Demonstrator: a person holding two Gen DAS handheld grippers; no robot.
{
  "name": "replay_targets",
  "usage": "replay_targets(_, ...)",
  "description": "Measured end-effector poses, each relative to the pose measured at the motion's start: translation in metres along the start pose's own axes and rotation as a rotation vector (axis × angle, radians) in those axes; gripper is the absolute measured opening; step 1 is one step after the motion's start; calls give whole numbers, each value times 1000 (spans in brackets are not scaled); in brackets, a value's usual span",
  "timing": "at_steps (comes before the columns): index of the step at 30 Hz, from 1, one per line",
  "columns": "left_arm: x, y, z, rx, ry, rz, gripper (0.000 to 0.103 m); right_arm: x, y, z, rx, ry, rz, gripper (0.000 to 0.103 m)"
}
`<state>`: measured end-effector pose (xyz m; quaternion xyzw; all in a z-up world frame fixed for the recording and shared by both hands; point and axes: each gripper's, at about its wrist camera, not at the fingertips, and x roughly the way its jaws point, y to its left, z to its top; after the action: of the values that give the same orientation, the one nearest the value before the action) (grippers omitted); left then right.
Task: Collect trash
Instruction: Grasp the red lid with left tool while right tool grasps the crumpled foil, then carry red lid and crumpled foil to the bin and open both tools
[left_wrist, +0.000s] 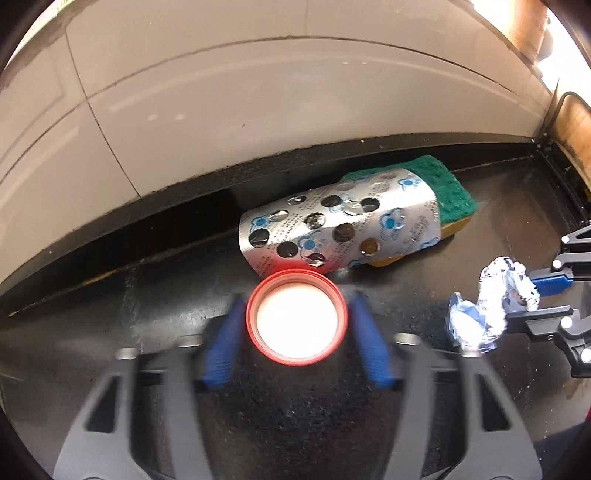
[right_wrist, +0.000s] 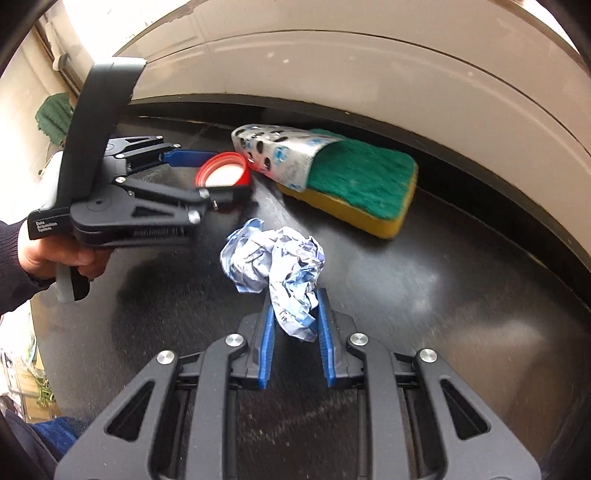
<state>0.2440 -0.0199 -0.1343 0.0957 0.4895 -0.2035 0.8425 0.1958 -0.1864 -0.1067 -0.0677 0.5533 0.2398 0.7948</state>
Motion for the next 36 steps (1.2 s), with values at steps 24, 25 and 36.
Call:
replay_targets(24, -160, -79, -132, -193, -14, 128, 49, -87, 62, -97, 2, -93, -39, 22)
replay_targets(25, -162, -80, -136, -198, -15, 132, 49, -91, 64, -101, -1, -94, -38, 22)
replay_targets(36, -196, -74, -169, -246, -48, 171, 49, -109, 100, -113, -57, -120, -23, 22)
